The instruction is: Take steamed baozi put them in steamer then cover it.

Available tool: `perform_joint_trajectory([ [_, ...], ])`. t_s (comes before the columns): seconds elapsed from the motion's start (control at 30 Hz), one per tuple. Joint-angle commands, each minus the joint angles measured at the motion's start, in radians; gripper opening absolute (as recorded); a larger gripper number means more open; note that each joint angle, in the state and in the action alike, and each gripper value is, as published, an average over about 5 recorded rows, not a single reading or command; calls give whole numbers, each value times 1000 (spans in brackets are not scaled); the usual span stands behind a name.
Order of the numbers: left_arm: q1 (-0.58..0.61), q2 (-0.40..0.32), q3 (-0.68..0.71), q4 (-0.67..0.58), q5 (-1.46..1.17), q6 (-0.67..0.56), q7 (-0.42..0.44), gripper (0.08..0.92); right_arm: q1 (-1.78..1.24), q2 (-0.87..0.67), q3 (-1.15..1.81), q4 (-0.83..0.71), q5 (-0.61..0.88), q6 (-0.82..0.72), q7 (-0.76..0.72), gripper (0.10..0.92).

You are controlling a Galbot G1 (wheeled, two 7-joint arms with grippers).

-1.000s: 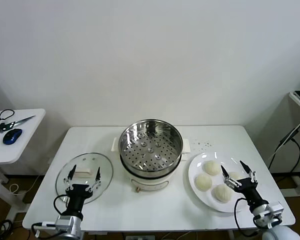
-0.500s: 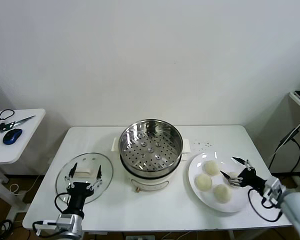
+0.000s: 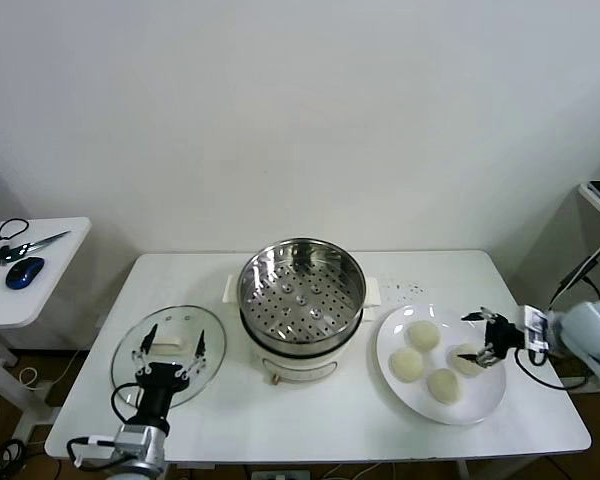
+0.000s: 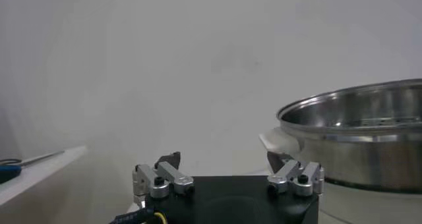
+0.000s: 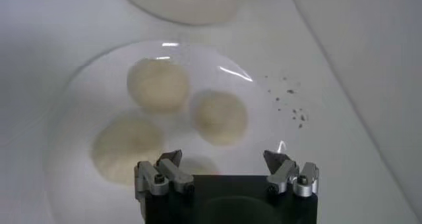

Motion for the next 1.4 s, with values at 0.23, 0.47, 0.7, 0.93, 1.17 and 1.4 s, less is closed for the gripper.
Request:
perform_joint_trajectory([
  [0.23,-10,11,-1,8,0,12,-1,823,519,110,-623,-195,-12,-16,-103,823],
  [0.47,-16,19,-1,16,1,18,-1,823,547,226,-678,-293,-11,-14,-101,823],
  [0.7,-20,20,-1,23,2,20,-2,823,533,296,-676,-356,-33,-6,-88,823],
  [0.93,-20,21,-1,28,4,18,-1,823,534,332,-662,-395,-35,7,-83,823],
  [1.17,-22,20,-2,36,4,19,-1,823,526,330,-682,-385,-32,11,-94,823],
  [1.4,-26,20,-1,37,6,22,-1,823,526,326,-692,-384,-41,15,-100,742],
])
